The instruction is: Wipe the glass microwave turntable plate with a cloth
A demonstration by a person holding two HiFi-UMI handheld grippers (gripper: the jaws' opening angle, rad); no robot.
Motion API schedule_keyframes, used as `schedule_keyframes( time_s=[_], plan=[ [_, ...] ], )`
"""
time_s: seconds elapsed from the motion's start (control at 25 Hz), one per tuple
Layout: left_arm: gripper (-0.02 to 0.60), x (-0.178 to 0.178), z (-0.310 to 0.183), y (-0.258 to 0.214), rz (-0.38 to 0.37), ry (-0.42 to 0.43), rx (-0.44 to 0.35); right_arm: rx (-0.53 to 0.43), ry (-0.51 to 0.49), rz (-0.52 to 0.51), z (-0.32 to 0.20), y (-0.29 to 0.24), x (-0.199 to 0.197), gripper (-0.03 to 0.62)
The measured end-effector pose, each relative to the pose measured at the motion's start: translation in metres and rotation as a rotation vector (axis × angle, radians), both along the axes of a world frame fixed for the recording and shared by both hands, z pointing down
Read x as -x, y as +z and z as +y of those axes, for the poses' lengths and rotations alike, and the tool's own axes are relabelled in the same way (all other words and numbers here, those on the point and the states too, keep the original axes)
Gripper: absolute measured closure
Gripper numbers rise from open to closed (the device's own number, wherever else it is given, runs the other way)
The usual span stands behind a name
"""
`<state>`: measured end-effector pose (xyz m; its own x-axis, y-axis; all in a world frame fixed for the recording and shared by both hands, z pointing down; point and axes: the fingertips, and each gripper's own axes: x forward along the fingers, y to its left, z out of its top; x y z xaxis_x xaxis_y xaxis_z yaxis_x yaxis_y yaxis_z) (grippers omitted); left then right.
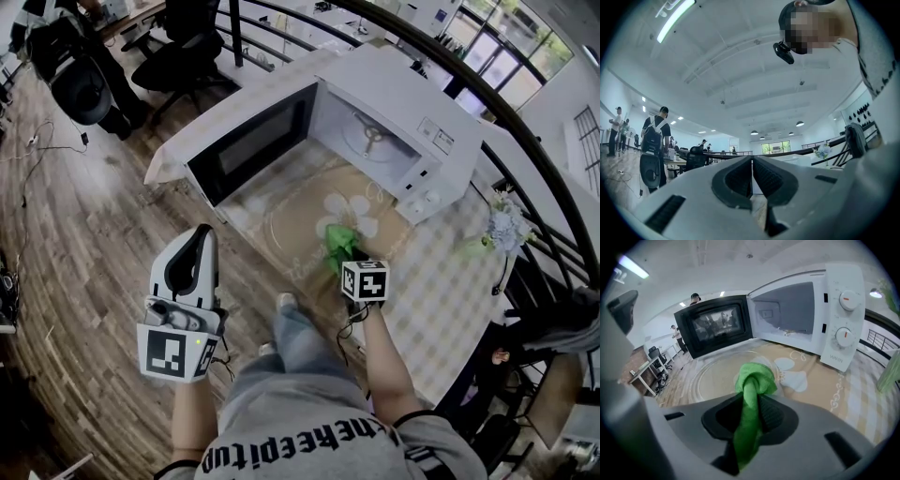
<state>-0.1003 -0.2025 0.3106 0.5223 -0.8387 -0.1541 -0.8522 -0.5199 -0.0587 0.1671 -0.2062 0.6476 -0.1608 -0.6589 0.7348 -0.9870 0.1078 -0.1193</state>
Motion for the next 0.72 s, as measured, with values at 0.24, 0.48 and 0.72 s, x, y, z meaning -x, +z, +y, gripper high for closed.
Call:
schedule_keyframes(
  time_s=[0.24, 0.48, 0.72],
  plan=[
    [0.569, -0.002, 0.004, -0.004, 0.001, 0.008, -0.009, -0.045, 0.017, -0.023, 0.003, -0.018, 0.005, 0.508],
    [0.569, -0.001, 0.011, -0.011, 0.011, 0.014, -0.021, -0.171, 0.006, -0.053, 0.006, -0.063, 0.016, 0.507],
    [0.569, 0.000, 0.020, -0.020, 0.015, 0.021, -0.036, -0.296, -0.026, -0.059, 0.011, -0.113, 0.029, 0.505]
  ],
)
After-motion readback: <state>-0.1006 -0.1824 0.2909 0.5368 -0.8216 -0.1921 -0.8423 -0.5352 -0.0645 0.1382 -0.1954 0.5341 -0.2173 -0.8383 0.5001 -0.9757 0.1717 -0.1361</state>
